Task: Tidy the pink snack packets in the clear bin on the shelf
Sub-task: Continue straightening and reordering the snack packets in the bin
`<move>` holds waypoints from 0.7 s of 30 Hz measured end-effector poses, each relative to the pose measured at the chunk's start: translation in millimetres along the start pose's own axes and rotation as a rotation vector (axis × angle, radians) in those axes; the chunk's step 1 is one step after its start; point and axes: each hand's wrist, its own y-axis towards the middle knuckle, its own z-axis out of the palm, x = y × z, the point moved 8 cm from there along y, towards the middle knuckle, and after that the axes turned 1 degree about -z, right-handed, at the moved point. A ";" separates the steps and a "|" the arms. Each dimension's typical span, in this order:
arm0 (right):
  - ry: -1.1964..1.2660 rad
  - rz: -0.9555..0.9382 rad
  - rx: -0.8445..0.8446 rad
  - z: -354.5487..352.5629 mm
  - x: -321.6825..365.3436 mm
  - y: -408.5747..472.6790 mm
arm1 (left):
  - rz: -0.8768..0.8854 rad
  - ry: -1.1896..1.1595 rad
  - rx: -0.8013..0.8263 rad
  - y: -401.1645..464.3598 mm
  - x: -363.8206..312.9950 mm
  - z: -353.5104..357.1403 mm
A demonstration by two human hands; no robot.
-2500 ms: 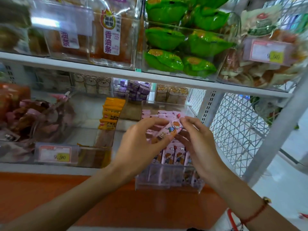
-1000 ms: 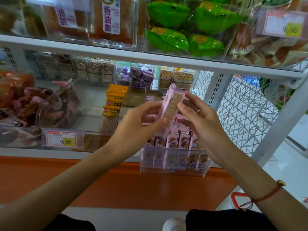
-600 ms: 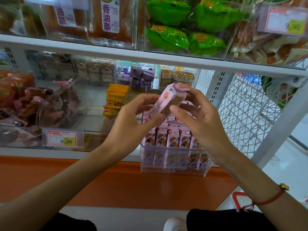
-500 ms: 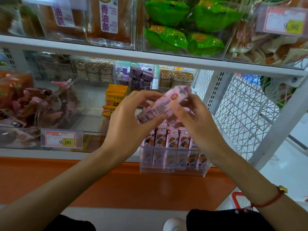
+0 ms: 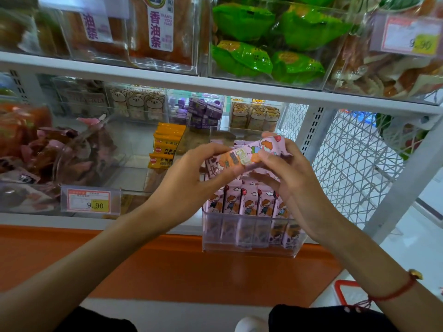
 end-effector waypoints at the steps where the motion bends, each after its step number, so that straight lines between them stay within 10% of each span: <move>1: -0.042 0.007 0.029 3.5 -1.2 -1.1 | 0.012 0.024 -0.046 -0.1 0.7 -2.9; 11: -0.357 -0.253 -0.288 -21.7 16.2 21.0 | -0.172 -0.039 -0.312 6.8 33.5 -17.4; 21: -0.931 -0.329 -0.102 -3.1 -42.7 142.9 | -0.298 0.000 -0.130 14.2 69.8 10.2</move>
